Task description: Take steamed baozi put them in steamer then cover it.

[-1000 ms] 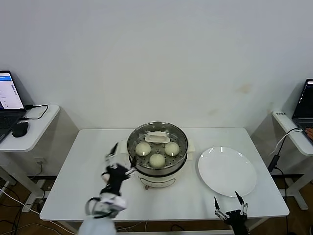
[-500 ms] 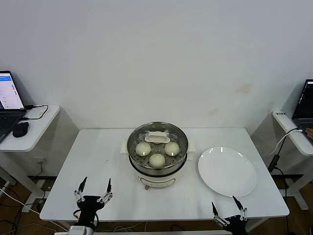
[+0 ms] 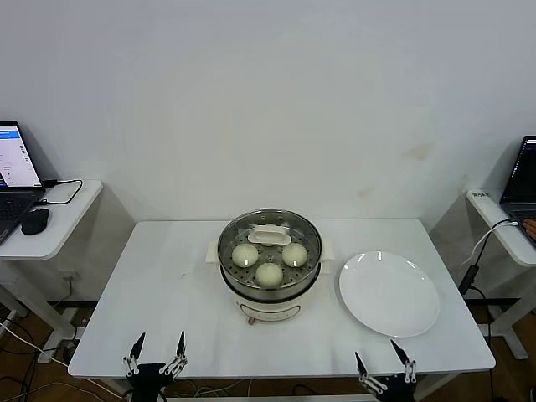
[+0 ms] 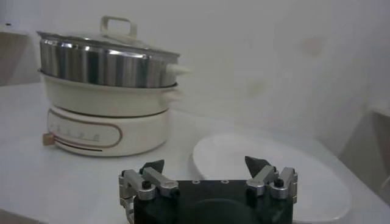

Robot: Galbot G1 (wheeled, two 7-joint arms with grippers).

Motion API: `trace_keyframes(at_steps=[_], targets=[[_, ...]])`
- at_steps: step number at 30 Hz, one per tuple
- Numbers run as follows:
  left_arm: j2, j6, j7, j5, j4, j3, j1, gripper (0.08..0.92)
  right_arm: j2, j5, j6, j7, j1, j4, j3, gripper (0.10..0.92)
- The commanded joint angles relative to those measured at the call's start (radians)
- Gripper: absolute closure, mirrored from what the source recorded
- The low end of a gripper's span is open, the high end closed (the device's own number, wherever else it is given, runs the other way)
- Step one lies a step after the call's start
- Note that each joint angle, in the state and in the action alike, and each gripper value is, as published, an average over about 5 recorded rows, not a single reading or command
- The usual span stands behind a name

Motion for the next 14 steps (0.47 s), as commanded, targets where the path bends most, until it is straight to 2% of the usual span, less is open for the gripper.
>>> trace_keyframes(at_steps=[1, 14], targets=[[-0.004, -0.058, 0.036, -0.048, 0.028, -0.013, 0.037, 0.177, -0.011, 0.024, -0.021, -0.006, -0.015, 0.018, -0.017, 0.203], [0.007, -0.057, 0.063, -0.039, 0.049, -0.013, 0.028, 0.177, -0.024, 0.055, -0.058, -0.008, -0.023, 0.029, -0.032, 0.202]])
